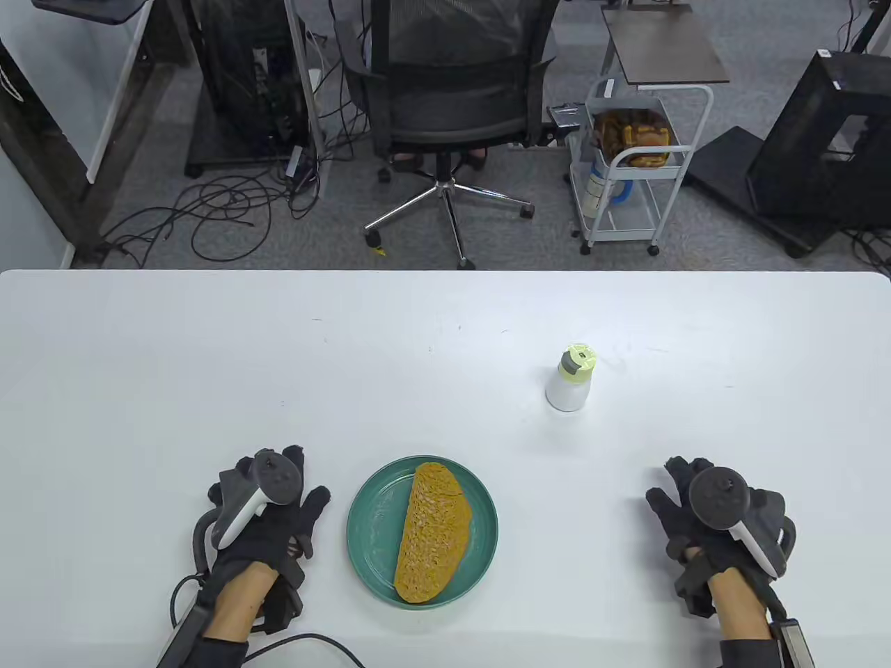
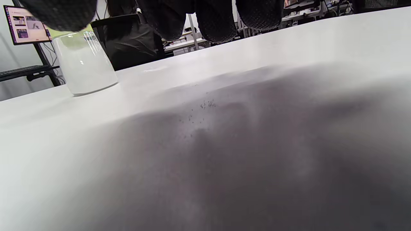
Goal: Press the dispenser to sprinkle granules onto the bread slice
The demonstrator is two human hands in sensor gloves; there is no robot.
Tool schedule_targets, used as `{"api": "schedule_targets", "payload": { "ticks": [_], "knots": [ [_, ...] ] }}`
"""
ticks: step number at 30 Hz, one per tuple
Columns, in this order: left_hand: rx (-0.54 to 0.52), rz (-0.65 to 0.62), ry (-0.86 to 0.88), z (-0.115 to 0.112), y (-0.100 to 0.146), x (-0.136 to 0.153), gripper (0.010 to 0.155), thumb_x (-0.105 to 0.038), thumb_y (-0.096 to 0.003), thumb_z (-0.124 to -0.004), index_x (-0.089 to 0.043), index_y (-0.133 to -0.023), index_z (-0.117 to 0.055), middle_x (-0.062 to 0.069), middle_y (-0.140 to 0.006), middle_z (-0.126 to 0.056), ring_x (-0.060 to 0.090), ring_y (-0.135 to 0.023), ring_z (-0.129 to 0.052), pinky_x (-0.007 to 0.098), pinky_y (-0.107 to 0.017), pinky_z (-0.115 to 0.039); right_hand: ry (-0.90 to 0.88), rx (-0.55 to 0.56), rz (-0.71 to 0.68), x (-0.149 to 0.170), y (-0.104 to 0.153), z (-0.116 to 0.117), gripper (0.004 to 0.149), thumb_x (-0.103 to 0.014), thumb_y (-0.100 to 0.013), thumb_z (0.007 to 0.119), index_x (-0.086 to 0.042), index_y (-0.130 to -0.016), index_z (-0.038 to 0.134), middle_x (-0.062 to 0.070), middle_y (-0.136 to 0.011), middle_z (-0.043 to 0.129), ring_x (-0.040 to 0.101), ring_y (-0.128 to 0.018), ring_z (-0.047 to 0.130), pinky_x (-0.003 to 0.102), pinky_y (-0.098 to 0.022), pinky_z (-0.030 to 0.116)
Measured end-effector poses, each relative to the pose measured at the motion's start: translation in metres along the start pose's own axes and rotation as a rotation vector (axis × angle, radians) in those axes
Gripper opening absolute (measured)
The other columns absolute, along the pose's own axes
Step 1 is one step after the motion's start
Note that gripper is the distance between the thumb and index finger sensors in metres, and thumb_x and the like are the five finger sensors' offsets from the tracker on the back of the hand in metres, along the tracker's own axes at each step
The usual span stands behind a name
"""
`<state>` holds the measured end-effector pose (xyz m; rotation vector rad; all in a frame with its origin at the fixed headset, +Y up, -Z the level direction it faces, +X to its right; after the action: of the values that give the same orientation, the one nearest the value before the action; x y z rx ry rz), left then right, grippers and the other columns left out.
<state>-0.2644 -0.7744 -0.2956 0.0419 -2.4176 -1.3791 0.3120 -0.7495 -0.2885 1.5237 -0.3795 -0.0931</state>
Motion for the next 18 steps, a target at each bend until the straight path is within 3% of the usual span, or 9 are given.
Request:
{"api": "schedule_targets", "payload": {
  "ticks": [11, 13, 15, 18],
  "knots": [
    [-0.005, -0.014, 0.003, 0.000, 0.000, -0.001, 0.082, -0.066, -0.0505, -0.053, -0.044, -0.110, 0.000, 0.001, -0.125, 0.004, 0.030, -0.118, 0.008, 0.066, -0.076, 0.009, -0.031, -0.019, 0.006, 0.000, 0.000, 0.002, 0.063, -0.048, -0.045, 0.074, -0.016, -0.098, 0.066, 0.023, -0.111, 0.059, 0.058, -0.100, 0.049, 0.078, -0.068, 0.033],
    [-0.023, -0.007, 0.006, 0.003, 0.002, -0.002, 0.079, -0.065, -0.0512, -0.054, -0.039, -0.114, -0.013, 0.008, -0.127, -0.015, 0.035, -0.119, -0.018, 0.066, -0.080, -0.002, -0.024, -0.023, 0.007, 0.000, 0.001, 0.003, 0.063, -0.049, -0.045, 0.074, -0.016, -0.099, 0.066, 0.023, -0.111, 0.059, 0.057, -0.100, 0.049, 0.078, -0.068, 0.033],
    [-0.049, -0.016, 0.024, 0.008, 0.007, -0.005, 0.075, -0.061, -0.0532, -0.056, -0.029, -0.116, -0.028, 0.017, -0.120, -0.047, 0.038, -0.103, -0.057, 0.064, -0.083, -0.025, -0.024, -0.023, 0.007, 0.000, 0.000, 0.002, 0.063, -0.048, -0.045, 0.074, -0.016, -0.098, 0.066, 0.023, -0.111, 0.059, 0.058, -0.100, 0.049, 0.078, -0.068, 0.033],
    [-0.098, -0.077, 0.038, 0.013, 0.016, -0.013, 0.073, -0.057, -0.0547, -0.061, -0.023, -0.114, -0.037, 0.020, -0.108, -0.067, 0.038, -0.086, -0.075, 0.060, -0.081, -0.039, -0.027, -0.018, 0.019, 0.002, 0.001, 0.002, 0.063, -0.048, -0.045, 0.074, -0.016, -0.098, 0.066, 0.023, -0.110, 0.059, 0.057, -0.100, 0.050, 0.078, -0.068, 0.033]
  ]
}}
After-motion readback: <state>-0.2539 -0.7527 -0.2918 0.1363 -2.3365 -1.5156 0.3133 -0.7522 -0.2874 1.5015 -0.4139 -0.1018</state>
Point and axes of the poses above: the tracker on the back of each hand, its own x axis roughly to the little-finger side, its own y axis roughly from the fingertips to the wrist, z = x × y, the point moved 2 cm from there along -y, roughly from the wrist to the fingertips
